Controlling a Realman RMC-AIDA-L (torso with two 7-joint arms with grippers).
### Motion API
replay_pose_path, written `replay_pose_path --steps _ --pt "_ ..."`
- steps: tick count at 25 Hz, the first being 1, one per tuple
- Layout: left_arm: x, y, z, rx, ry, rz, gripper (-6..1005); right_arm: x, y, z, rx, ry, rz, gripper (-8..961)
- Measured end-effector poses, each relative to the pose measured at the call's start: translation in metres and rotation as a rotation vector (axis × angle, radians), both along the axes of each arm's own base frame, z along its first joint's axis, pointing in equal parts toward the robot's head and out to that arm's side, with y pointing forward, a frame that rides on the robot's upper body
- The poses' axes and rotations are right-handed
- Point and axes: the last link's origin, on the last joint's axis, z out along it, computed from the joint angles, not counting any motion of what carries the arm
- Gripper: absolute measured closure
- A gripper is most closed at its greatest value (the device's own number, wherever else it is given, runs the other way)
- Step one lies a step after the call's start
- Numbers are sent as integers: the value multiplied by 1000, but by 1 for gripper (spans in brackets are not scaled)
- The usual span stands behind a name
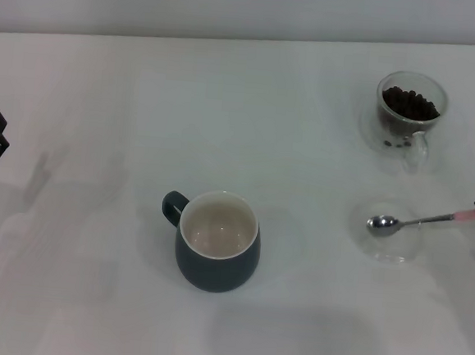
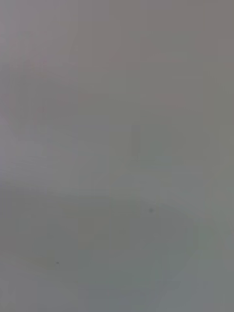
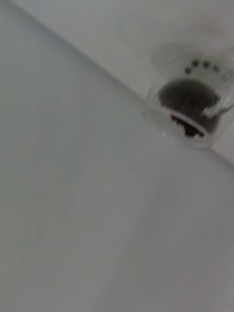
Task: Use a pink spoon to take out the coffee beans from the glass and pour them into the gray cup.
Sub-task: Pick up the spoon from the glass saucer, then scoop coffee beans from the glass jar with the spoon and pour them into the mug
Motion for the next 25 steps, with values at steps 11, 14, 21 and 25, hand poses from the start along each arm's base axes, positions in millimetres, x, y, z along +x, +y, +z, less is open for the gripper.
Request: replay_pose_path --steps 11,14,21,25 --pt "-3 0 5 23 1 11 166 -10 32 44 109 -16 115 801" --pt "-3 0 5 23 0 11 167 -20 54 61 153 -59 178 801" --pt "-5 1 5 18 4 21 167 -59 111 104 188 -274 407 801" --pt "-7 1 4 10 8 34 168 -73 133 120 208 -447 472 801"
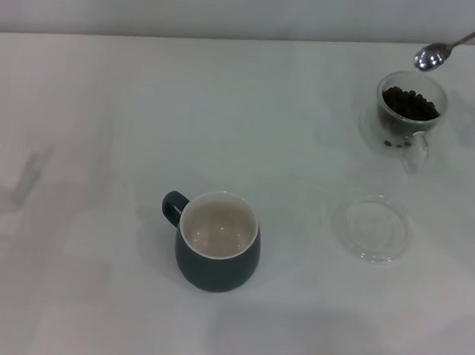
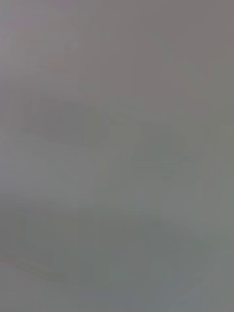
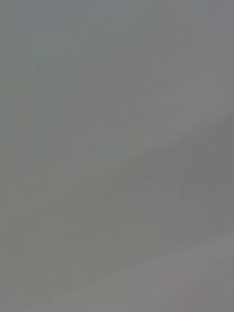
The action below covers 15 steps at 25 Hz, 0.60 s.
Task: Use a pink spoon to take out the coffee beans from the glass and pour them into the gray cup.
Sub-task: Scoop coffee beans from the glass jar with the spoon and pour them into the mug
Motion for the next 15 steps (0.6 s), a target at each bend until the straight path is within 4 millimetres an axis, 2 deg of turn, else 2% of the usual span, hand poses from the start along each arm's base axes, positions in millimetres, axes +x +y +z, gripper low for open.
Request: replay_pose_path --steps 5,15 --pt "-2 1 -2 -11 6 15 167 -1 15 3 17 -139 -39 800" --pt "0 3 -3 -14 3 13 166 1 28 -20 -2 -255 -80 800"
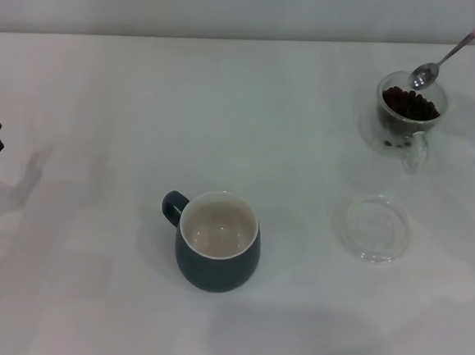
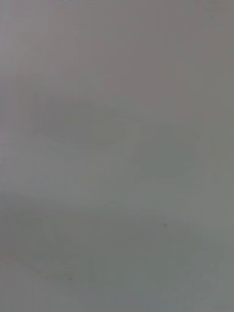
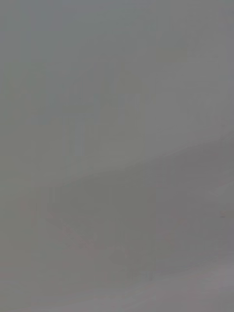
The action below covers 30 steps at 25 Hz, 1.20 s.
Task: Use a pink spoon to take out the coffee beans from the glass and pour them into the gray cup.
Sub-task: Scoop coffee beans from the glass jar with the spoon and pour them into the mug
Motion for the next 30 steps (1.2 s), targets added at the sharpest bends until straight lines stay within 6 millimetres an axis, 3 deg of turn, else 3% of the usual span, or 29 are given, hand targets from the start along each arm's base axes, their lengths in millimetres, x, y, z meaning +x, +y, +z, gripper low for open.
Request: replay_pose_path --steps 17,30 --pt "1 -2 -2 -5 -5 -2 166 13 10 -25 -35 -116 -78 803" --pt "0 -1 -1 -2 -5 1 168 27 8 -34 -51 121 -248 802"
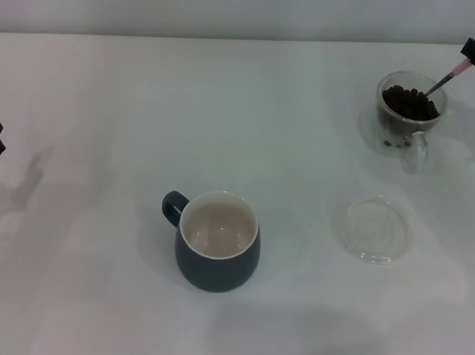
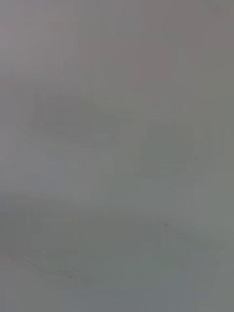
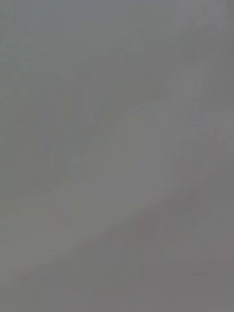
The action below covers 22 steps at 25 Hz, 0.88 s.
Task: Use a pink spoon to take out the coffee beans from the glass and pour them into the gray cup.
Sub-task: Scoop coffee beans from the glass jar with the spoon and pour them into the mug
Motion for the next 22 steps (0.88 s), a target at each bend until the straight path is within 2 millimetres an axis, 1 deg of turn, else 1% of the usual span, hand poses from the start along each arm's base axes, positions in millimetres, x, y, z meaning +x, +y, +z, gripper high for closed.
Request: replay_pose_path --steps 14,22 --pt "1 2 0 -1 2 -6 166 9 -1 2 4 287 -163 803" --pt "1 2 1 2 3 -5 167 13 3 3 3 382 -253 802"
